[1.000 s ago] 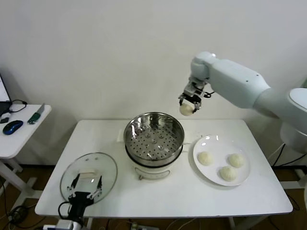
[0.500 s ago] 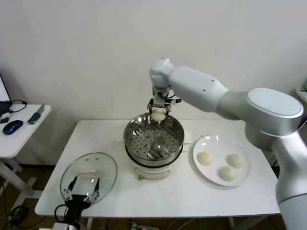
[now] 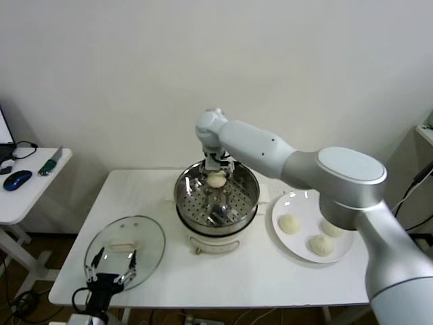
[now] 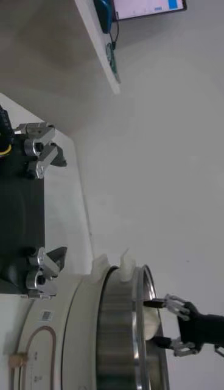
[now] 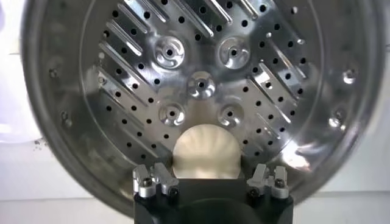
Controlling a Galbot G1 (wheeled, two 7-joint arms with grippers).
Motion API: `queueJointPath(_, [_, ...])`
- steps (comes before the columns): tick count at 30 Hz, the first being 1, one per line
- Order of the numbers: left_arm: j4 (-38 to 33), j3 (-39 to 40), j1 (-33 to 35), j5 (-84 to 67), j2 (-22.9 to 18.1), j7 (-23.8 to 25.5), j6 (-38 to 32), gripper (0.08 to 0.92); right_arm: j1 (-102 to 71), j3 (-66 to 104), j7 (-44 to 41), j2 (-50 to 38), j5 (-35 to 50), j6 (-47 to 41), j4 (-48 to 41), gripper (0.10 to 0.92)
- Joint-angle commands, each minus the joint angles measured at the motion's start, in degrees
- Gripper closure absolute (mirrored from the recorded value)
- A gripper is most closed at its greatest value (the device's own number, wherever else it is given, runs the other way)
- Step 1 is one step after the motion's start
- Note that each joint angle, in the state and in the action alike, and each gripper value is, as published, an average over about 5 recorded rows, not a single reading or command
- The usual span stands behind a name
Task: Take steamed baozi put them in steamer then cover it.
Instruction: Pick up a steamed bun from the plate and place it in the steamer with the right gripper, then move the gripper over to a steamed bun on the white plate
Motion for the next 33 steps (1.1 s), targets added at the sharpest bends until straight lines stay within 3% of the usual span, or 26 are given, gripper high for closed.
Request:
queueJointPath(1, [-0.1,-0.2,0.3,-0.1,-0.1,-0.1,0.0,0.177,-2.5,0.5,1.2,0.9,-2.5,-1.9,-1.6,0.295])
queueJointPath(7, [-0.3,-0.3,0.4,-0.1,-0.2,-0.2,0.2,0.177,-0.9,1.1,0.0,0.2,0.6,-2.4,-0.5,0.22])
queueJointPath(12, [-0.4,-0.2,0.6,0.0,-0.4,-0.2,0.1,0.177,3.0,0.7,-1.9,-2.1,7.2,-2.4,1.9,0.203])
queueJointPath(14, [-0.4,-0.2,0.7,0.0,-0.3,-0.2,0.1,0.177,5.4,0.1,-2.7,-3.5,11.2,-3.0,3.0,0.203])
queueJointPath(17, [-0.5,-0.2,0.8,0.1,-0.3,-0.2,0.1,0.177,10.5,-4.9,-2.8,-6.4,24.0,-6.9,4.5,0.202])
queueJointPath(21, [-1.4,-0.2,0.6,0.2,-0.2,-0.2,0.4,0.177,18.0,-14.3,0.2,-12.5,40.4,-16.4,8.8,0.203])
queueJointPath(25, [-2.3,0.2,0.2,0.2,-0.1,-0.1,0.7,0.177,24.2,-21.7,5.3,-23.8,54.2,-35.6,19.4,0.203])
queueJointPath(28, [-2.6,0.7,0.2,0.3,0.0,-0.1,0.9,0.177,24.9,-22.5,5.5,-31.7,59.5,-47.0,24.8,0.203])
queueJointPath(33, [-2.7,1.2,0.3,0.8,0.0,0.0,1.0,0.177,21.5,-21.5,5.2,-41.2,64.3,-54.1,28.2,0.203])
